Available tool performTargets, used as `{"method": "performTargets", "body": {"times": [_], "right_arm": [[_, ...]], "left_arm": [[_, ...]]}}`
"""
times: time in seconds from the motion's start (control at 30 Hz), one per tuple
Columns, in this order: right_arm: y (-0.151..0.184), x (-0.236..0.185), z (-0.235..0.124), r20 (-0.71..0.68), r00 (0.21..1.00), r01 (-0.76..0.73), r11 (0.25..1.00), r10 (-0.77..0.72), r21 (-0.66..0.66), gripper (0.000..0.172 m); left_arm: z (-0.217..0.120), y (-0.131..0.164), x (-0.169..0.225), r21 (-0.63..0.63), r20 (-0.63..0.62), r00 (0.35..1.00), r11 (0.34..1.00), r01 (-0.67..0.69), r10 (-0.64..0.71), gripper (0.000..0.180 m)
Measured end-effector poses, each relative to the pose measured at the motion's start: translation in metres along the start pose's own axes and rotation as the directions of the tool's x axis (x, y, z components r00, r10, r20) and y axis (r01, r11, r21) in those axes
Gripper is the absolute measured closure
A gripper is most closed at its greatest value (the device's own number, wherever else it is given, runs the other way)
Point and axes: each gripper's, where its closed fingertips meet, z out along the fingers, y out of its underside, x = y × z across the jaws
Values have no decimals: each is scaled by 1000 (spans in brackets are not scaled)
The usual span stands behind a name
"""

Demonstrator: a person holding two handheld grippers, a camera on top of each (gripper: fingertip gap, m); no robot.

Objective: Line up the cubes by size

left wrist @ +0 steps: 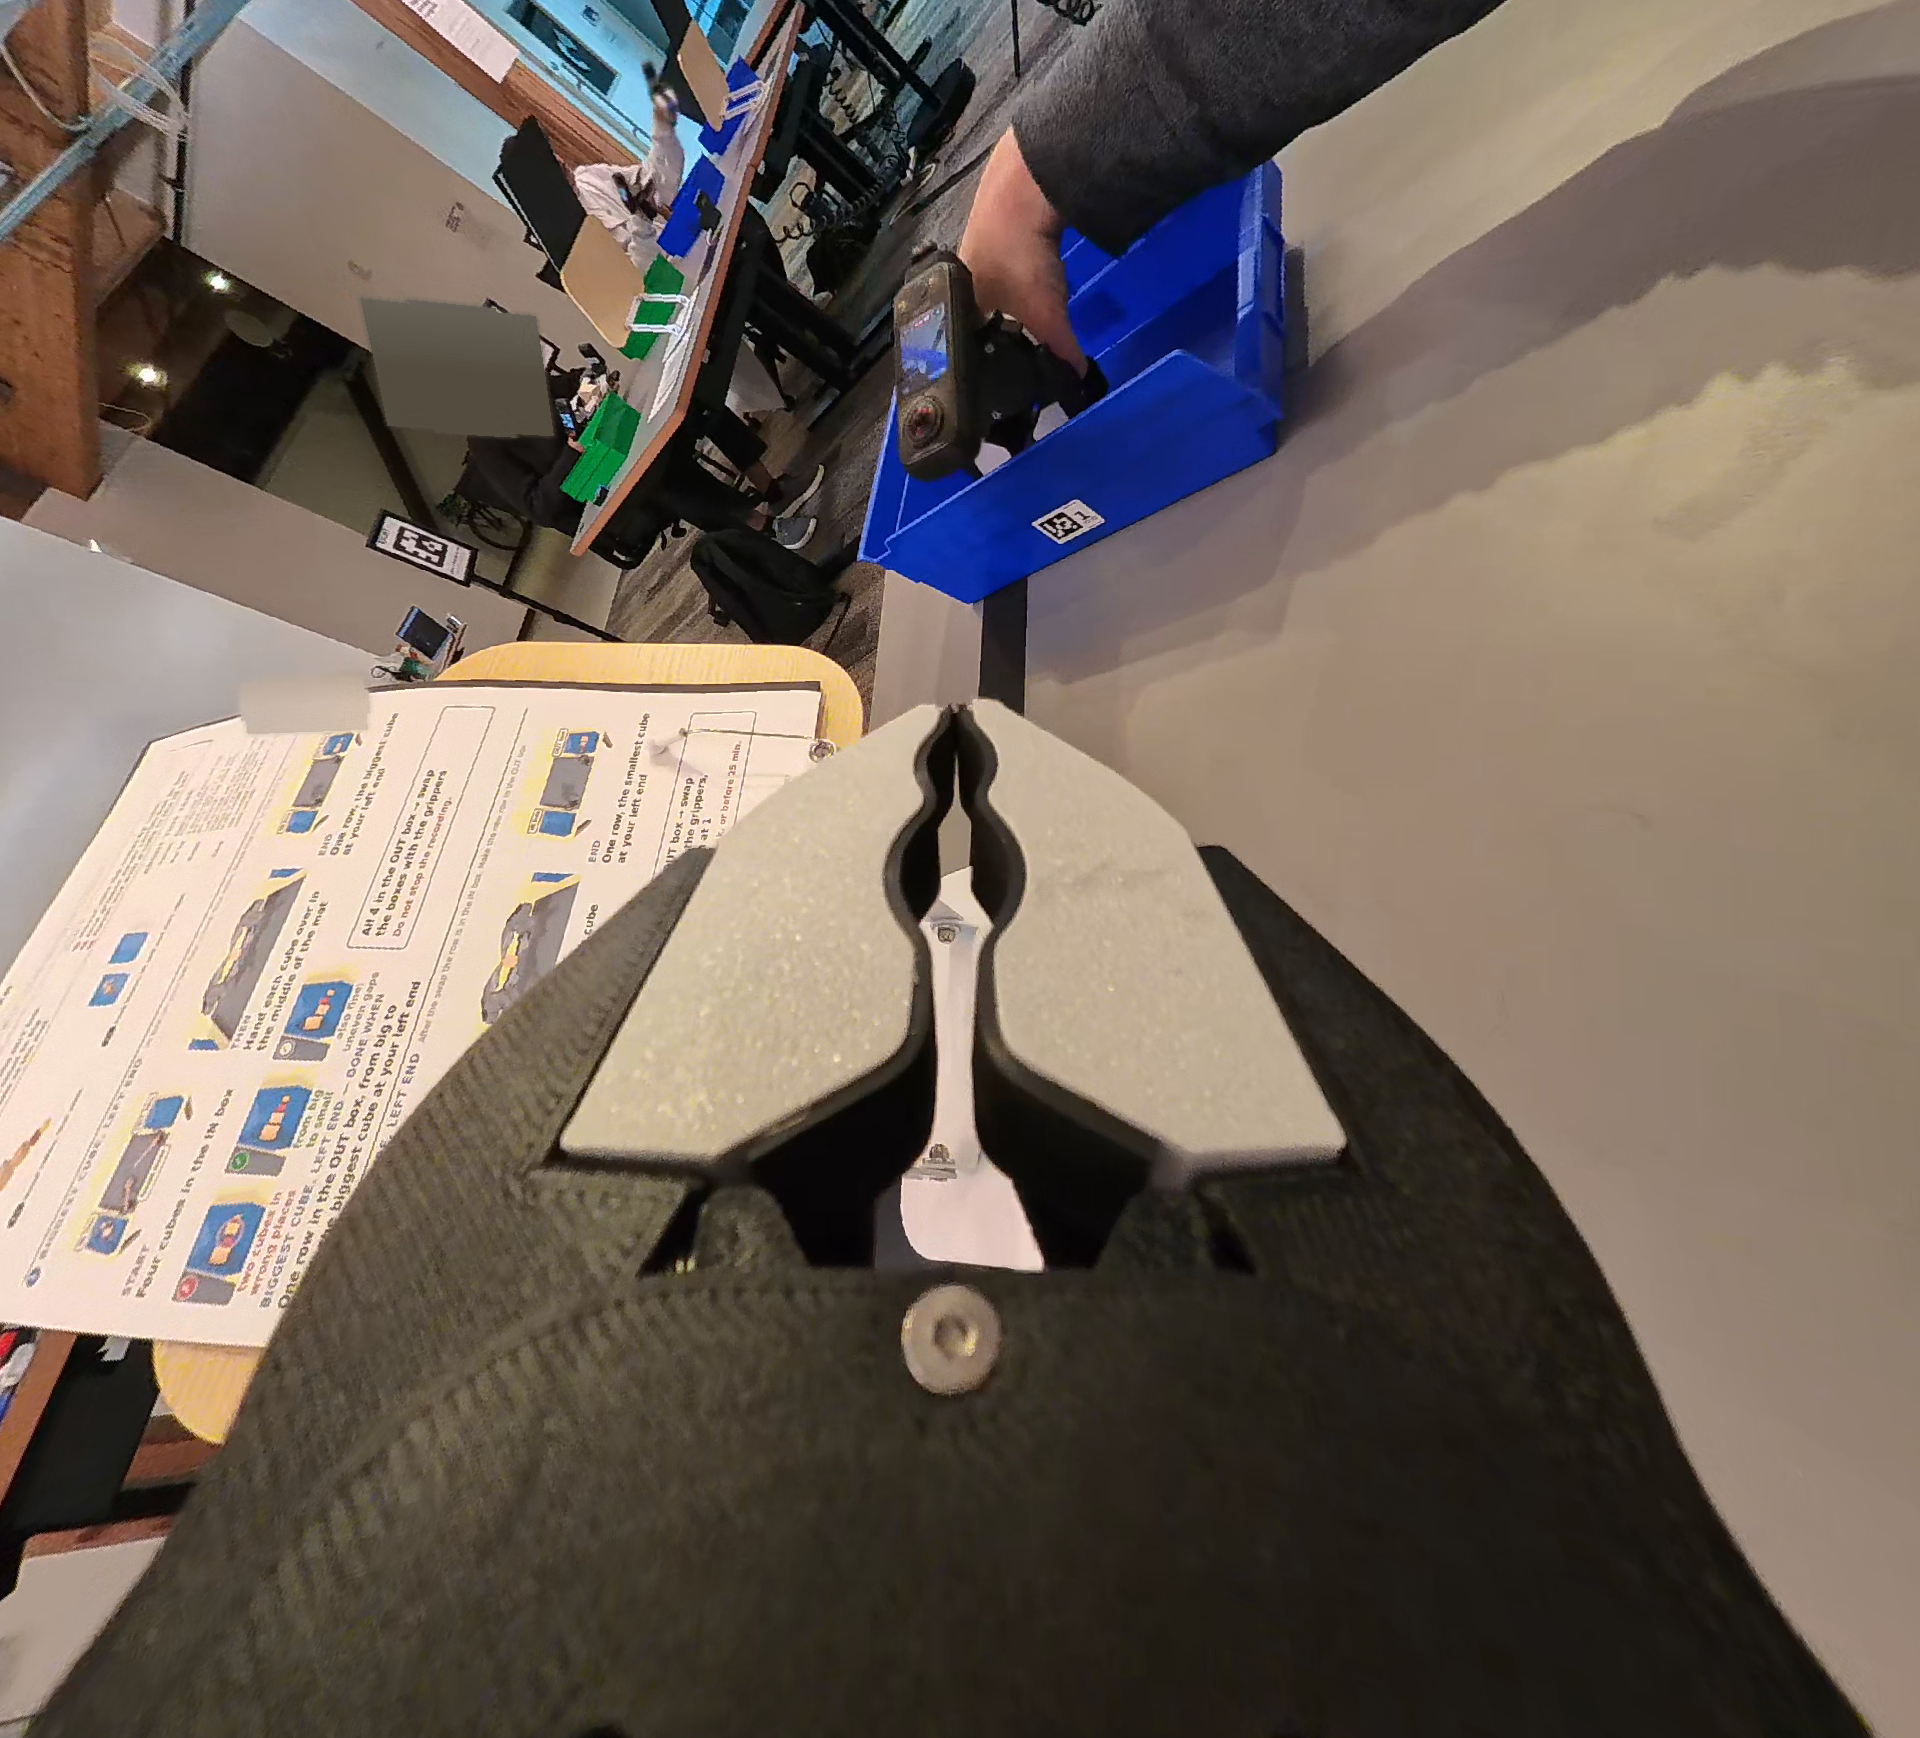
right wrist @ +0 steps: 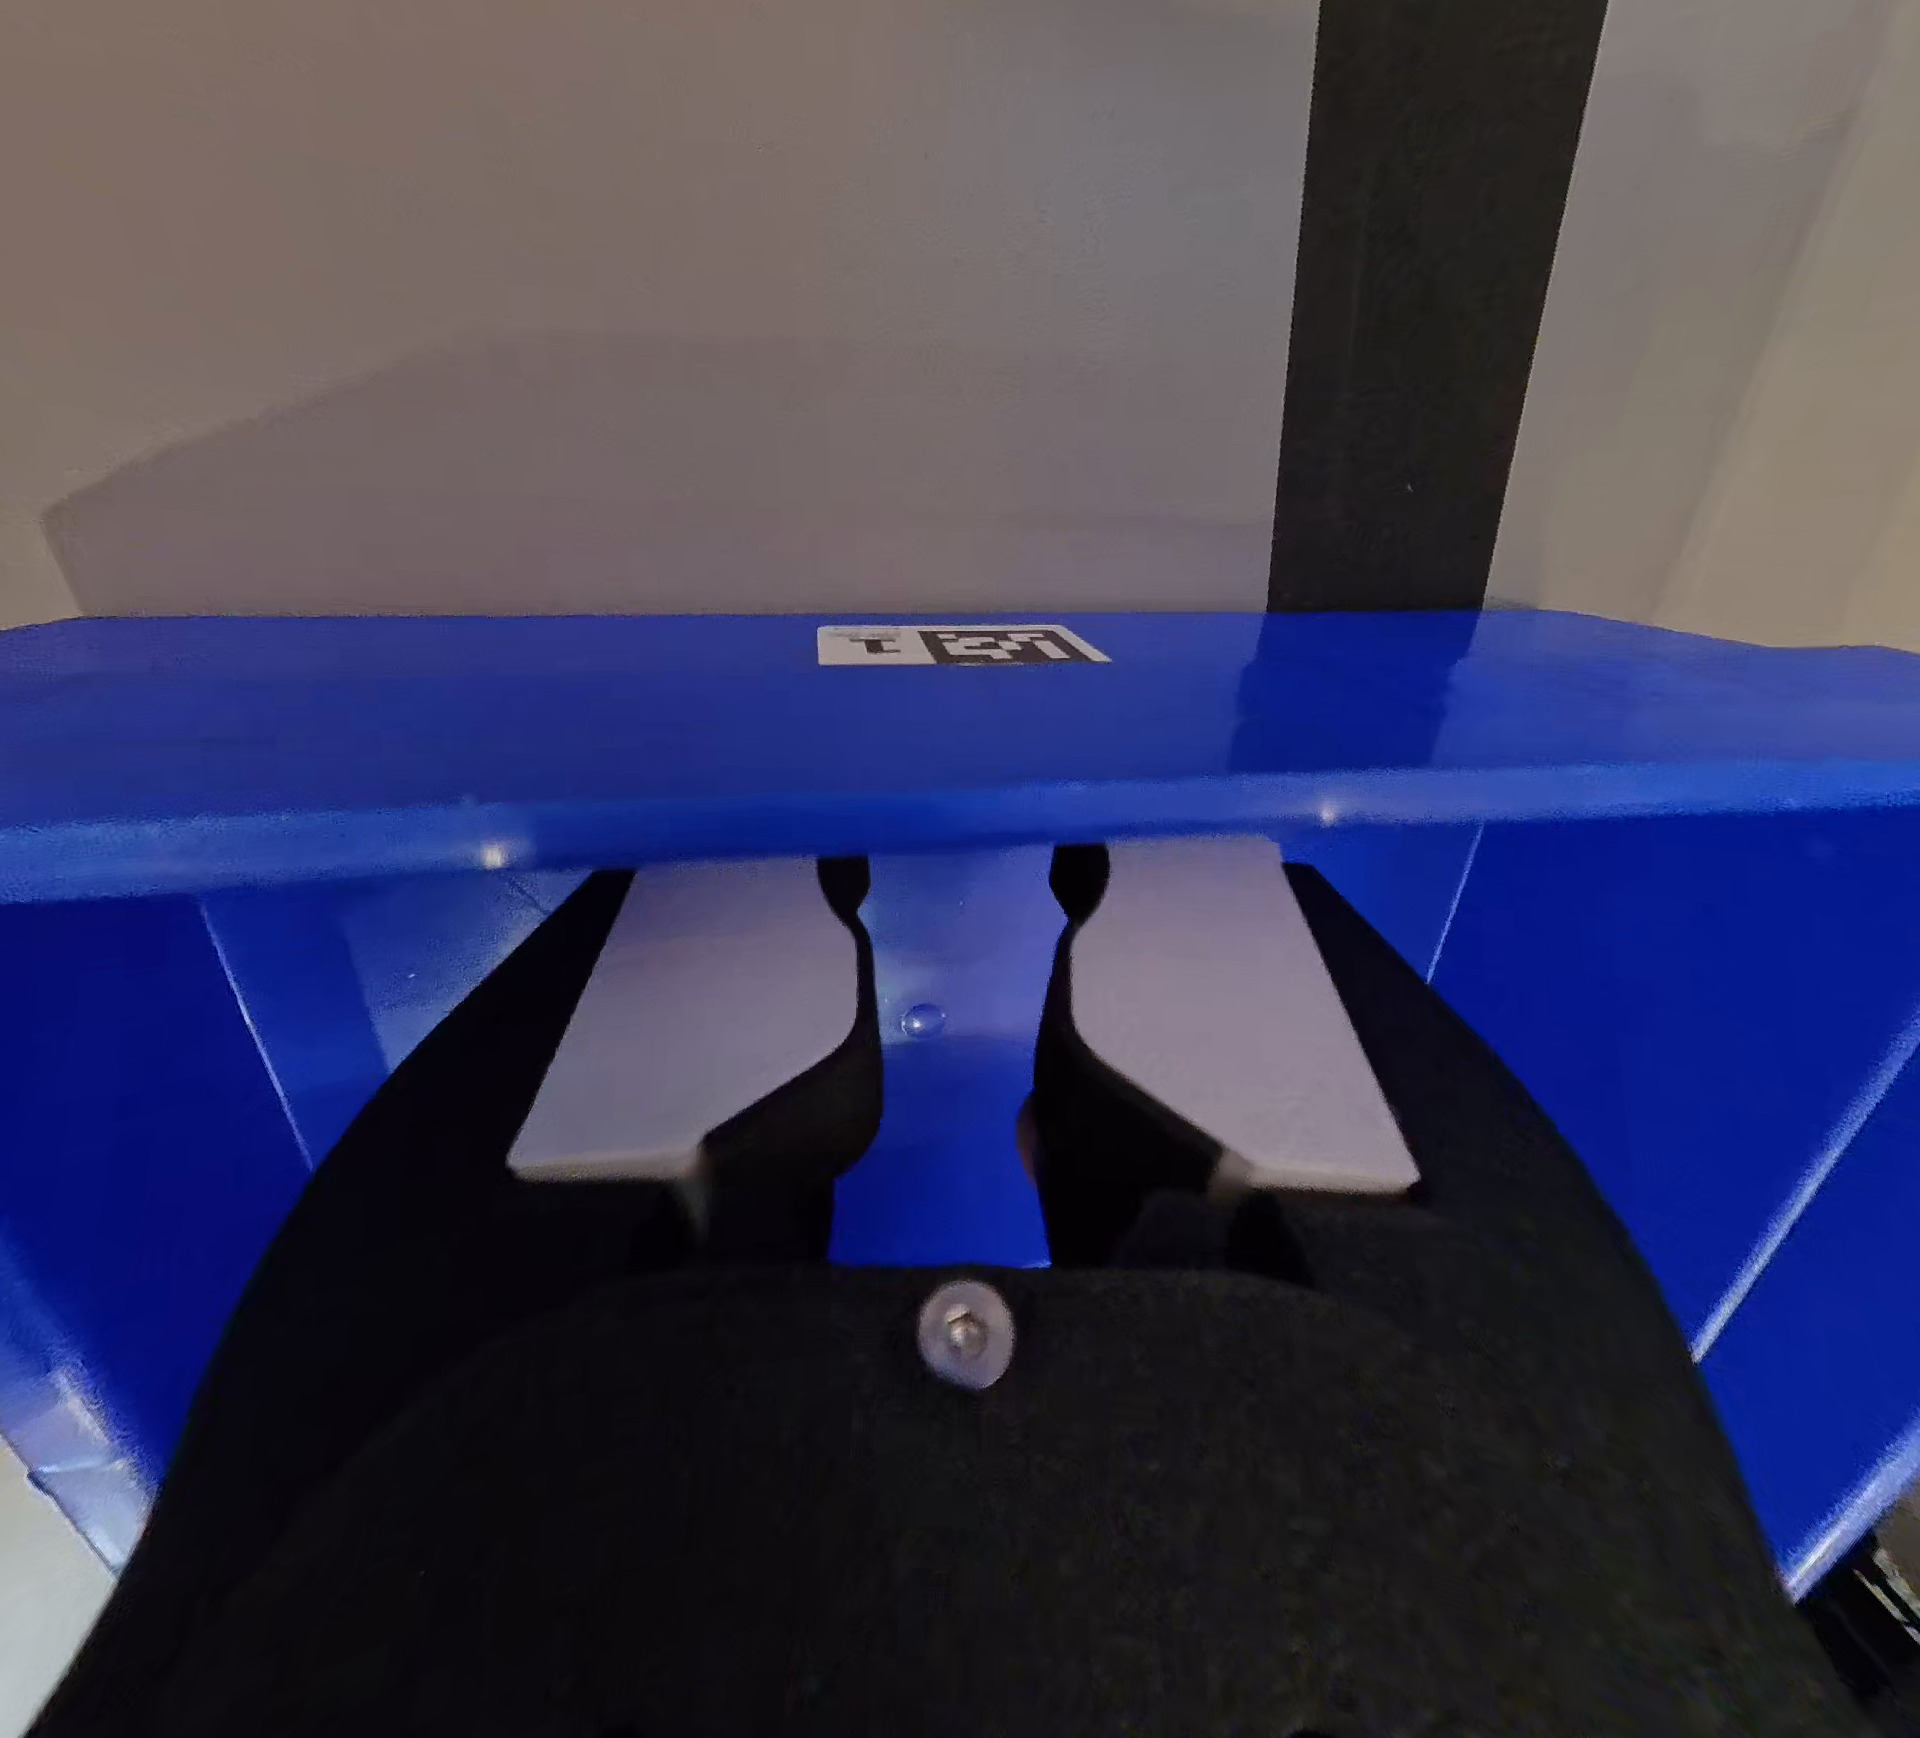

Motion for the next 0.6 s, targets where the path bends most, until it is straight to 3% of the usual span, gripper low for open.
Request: {"method": "performTargets", "body": {"times": [0.23, 0.4, 0.47, 0.6], "right_arm": [[-1, 8, -36, -102, 993, -51, 995, 61, 90, 132], [-2, 10, -104, -363, 917, -116, 982, 164, 151, 135], [-13, 1, -137, -450, 862, -143, 964, 233, 226, 136], [-62, -43, -187, -539, 800, -47, 924, 262, 379, 140]], "left_arm": [[-4, -1, -3, 1, 15, 1000, 1000, -3, 3, 180], [-14, -2, -9, -5, 46, 999, 1000, -6, 6, 180], [-18, -2, -10, -20, 59, 998, 1000, -17, 18, 180], [-32, -6, -15, -35, 101, 994, 999, -35, 38, 180]]}}
